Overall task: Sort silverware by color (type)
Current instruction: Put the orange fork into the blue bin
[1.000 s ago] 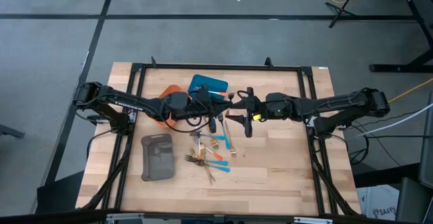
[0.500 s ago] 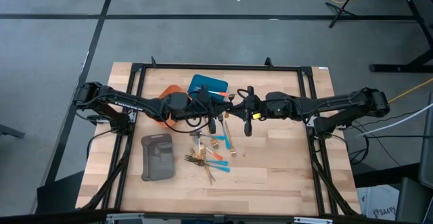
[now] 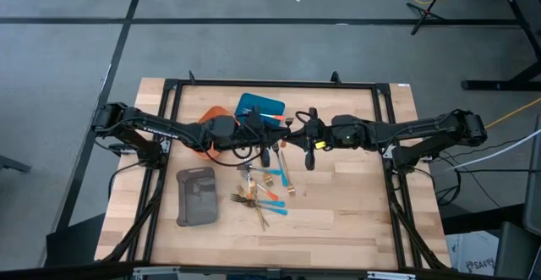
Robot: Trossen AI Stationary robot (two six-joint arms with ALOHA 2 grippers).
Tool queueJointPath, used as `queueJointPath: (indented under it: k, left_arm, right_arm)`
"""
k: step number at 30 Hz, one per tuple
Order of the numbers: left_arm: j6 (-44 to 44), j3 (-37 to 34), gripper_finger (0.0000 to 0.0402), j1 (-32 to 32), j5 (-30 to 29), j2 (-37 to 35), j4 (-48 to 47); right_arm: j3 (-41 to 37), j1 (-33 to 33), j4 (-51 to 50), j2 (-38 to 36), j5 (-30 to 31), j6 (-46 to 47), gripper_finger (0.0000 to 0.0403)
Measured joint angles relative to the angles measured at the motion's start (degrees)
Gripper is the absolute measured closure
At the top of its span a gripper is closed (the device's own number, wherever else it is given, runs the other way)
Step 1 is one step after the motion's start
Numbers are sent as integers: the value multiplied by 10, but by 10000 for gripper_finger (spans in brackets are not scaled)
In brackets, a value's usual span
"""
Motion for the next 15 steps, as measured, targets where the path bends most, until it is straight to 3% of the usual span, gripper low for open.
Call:
queueJointPath:
  k: [6, 15]
  left_arm:
    - [0, 0, 362, 0, -3, 0, -12]
    - [2, 0, 329, 1, -5, 0, -46]
  right_arm:
    - [1, 0, -11, 0, 2, 0, 402]
    - [64, 0, -165, 0, 23, 17, 403]
